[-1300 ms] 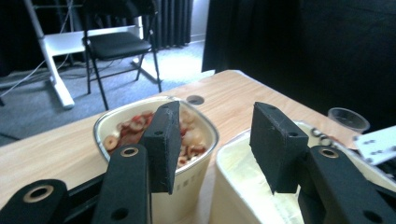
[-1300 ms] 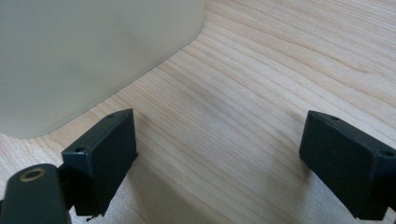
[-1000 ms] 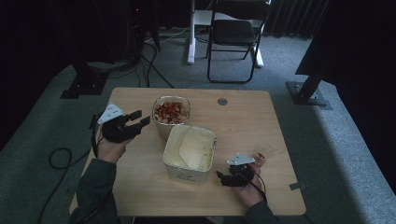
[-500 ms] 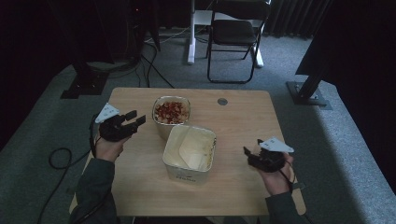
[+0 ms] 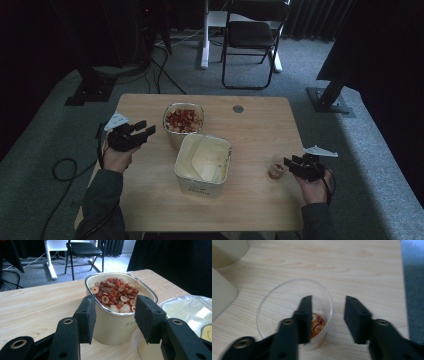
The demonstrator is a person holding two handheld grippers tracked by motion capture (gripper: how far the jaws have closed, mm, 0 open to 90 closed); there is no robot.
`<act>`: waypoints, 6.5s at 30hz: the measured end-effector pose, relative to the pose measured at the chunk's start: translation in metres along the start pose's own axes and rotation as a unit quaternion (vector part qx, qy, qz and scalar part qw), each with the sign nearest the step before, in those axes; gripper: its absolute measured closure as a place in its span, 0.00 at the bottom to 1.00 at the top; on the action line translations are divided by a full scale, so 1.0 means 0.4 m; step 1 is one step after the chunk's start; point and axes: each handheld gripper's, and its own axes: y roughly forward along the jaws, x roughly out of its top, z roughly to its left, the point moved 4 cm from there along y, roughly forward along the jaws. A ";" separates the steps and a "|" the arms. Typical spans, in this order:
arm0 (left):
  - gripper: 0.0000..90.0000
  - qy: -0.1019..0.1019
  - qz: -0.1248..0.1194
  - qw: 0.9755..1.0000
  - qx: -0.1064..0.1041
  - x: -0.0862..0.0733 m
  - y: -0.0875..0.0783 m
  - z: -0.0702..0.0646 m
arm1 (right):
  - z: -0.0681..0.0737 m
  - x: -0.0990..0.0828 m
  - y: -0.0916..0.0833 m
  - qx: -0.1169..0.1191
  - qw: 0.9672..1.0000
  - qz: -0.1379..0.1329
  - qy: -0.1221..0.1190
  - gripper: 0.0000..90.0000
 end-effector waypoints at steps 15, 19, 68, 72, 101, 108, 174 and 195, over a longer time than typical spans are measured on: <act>0.57 -0.007 0.008 1.000 0.009 -0.031 0.023 0.012 | 0.071 0.112 0.057 -0.002 0.999 0.001 -0.035 0.92; 0.57 -0.002 0.007 1.000 0.011 -0.029 0.030 0.009 | 0.108 0.164 0.072 0.009 0.999 -0.008 -0.044 0.92; 0.38 0.107 -0.034 0.994 0.004 0.040 0.168 -0.089 | 0.707 0.651 0.167 0.229 0.967 -0.029 -0.105 0.93; 0.38 0.118 -0.030 0.993 -0.002 0.047 0.182 -0.105 | 0.728 0.639 0.177 0.242 0.964 -0.014 -0.108 0.93; 0.47 0.116 -0.034 0.992 0.029 0.031 0.194 -0.093 | 0.730 0.638 0.178 0.219 0.967 -0.022 -0.131 0.74; 0.48 0.105 -0.028 0.993 0.043 0.019 0.188 -0.067 | 0.696 0.634 0.149 0.170 0.970 -0.070 -0.162 0.60; 0.47 0.381 0.120 0.876 0.271 0.115 0.218 0.050 | 0.071 -0.017 0.275 -0.034 0.998 0.007 -0.051 0.38; 0.47 0.467 0.168 0.815 0.299 0.149 0.225 0.050 | 0.083 -0.020 0.276 -0.027 0.998 0.010 -0.054 0.33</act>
